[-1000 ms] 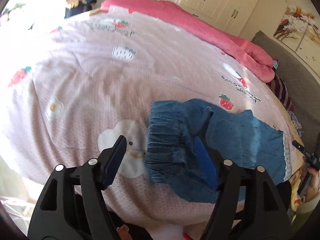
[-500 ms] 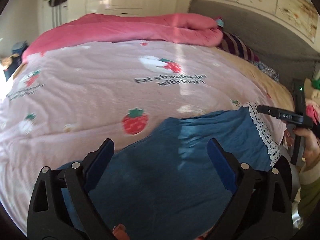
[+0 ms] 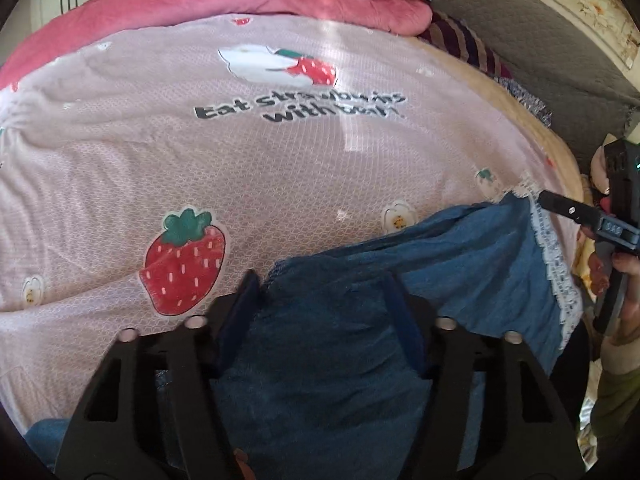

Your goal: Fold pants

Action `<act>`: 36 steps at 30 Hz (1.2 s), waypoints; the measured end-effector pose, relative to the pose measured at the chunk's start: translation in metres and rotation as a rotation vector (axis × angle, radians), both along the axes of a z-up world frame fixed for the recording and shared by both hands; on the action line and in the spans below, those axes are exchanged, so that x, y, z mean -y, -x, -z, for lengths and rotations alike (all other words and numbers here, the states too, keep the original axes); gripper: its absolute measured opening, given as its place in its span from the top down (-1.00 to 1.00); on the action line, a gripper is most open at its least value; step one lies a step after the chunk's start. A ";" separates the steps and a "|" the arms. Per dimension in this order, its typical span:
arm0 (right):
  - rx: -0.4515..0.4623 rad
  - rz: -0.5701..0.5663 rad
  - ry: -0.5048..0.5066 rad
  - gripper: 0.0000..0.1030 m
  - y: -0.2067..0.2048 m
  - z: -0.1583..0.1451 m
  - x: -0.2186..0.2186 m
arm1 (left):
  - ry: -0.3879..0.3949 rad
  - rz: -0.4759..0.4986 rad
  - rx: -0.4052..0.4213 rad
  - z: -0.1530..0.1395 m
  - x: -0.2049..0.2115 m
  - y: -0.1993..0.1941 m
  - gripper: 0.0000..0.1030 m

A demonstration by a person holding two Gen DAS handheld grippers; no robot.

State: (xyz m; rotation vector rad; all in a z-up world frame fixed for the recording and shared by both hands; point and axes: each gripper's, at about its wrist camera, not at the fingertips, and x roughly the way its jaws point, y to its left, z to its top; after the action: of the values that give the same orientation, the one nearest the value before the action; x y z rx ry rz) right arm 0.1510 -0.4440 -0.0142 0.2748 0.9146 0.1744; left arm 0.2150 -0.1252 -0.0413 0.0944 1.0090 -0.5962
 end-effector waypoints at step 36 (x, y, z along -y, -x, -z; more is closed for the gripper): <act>0.157 0.017 0.188 -0.36 0.069 -0.030 -0.045 | -0.007 -0.108 0.229 -0.042 -0.006 0.024 0.43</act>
State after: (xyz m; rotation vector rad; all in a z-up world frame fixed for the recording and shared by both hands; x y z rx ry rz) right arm 0.0815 -0.3993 0.0155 0.0933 0.7669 0.0916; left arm 0.1913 -0.1190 0.0007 0.1116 0.7886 -0.4716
